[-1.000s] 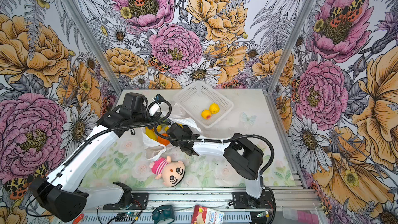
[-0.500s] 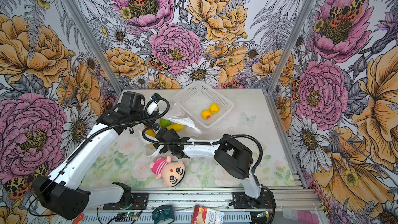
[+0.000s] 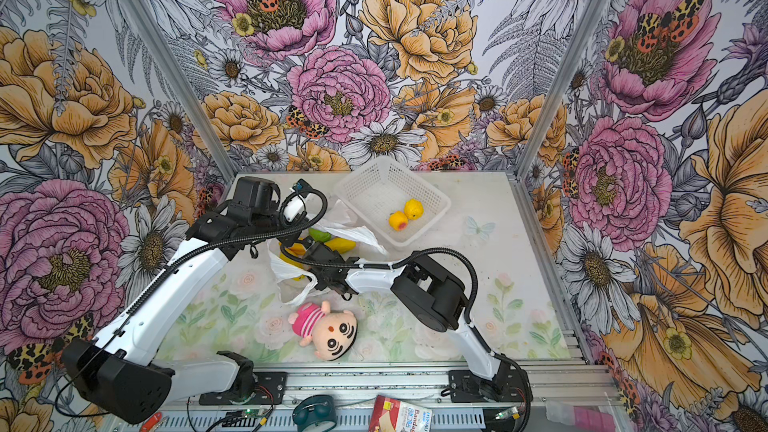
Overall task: Untie the knot of the plastic bag and take out the fruit
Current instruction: 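Close the right gripper on the orange fruit inside the bag, then lift the orange fruit out of the bag toward the white basket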
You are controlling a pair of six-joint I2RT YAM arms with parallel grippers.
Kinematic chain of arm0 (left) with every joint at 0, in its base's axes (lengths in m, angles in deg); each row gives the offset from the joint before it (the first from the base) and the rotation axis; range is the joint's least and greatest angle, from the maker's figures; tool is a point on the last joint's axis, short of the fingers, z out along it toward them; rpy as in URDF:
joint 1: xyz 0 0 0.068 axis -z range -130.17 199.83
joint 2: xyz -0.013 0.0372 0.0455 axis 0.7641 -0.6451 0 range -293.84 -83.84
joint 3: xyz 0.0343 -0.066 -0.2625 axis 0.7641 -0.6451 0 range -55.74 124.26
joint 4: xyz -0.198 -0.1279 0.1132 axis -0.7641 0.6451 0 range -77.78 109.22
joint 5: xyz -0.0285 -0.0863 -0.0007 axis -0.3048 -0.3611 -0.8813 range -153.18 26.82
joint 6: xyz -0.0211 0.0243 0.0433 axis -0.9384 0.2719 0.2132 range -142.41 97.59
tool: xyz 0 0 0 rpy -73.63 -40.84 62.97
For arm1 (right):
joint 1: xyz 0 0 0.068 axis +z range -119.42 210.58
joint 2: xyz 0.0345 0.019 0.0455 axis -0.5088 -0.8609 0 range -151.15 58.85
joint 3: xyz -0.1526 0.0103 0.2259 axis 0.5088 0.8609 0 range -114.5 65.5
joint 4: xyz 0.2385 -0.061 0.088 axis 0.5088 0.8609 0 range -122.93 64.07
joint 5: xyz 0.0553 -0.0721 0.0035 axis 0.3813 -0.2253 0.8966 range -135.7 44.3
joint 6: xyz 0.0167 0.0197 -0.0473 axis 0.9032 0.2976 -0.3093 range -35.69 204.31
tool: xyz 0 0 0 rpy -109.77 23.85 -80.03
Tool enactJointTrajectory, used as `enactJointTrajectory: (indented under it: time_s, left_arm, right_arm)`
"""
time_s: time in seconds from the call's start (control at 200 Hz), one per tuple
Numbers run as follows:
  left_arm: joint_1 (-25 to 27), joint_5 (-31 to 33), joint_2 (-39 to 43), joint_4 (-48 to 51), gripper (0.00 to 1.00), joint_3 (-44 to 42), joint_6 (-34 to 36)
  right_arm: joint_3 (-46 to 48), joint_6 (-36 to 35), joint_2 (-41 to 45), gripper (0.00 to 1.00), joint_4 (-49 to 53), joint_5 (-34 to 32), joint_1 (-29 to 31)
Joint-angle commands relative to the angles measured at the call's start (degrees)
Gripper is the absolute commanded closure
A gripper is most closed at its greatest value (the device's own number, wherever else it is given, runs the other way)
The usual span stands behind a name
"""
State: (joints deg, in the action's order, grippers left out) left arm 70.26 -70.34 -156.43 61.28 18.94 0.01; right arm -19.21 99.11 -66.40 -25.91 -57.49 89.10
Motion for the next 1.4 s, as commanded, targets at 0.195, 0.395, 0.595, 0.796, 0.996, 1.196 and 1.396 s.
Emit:
enactJointTrajectory:
  time_s: [0.195, 0.395, 0.595, 0.796, 0.996, 1.196, 1.396]
  left_arm:
    - [-1.0, -1.9, 0.0, -1.1, 1.0, 0.5, -0.9]
    - [-1.1, -1.6, -0.1, -1.2, 1.0, 0.5, -1.0]
    - [-1.4, -1.6, -0.4, -1.2, 1.0, 0.6, -1.1]
    - [-1.2, -1.5, -0.5, -1.2, 1.0, 0.5, -1.2]
    - [-1.2, -0.9, -1.0, -1.1, 1.0, 0.5, -1.2]
    - [-1.1, -0.7, -1.1, -1.1, 1.0, 0.4, -1.1]
    - [-0.9, -0.2, -1.1, -1.1, 1.0, 0.4, -1.0]
  right_arm:
    - [9.8, -0.3, 13.0, 0.5, -7.7, 0.9, 1.2]
    - [21.8, -1.5, 26.9, 0.62, -16.8, 0.5, 2.8]
    - [31.7, -2.7, 39.3, 0.63, -24.2, 1.0, 3.7]
    - [37.9, -5.6, 52.1, 0.66, -27.0, -1.2, 3.9]
    - [39.6, -7.3, 63.6, 0.69, -25.9, -7.5, -0.9]
    - [38.2, 0.9, 62.9, 0.69, -25.9, -4.0, -18.0]
    - [25.7, 7.7, 48.8, 0.69, -9.0, 6.1, -33.0]
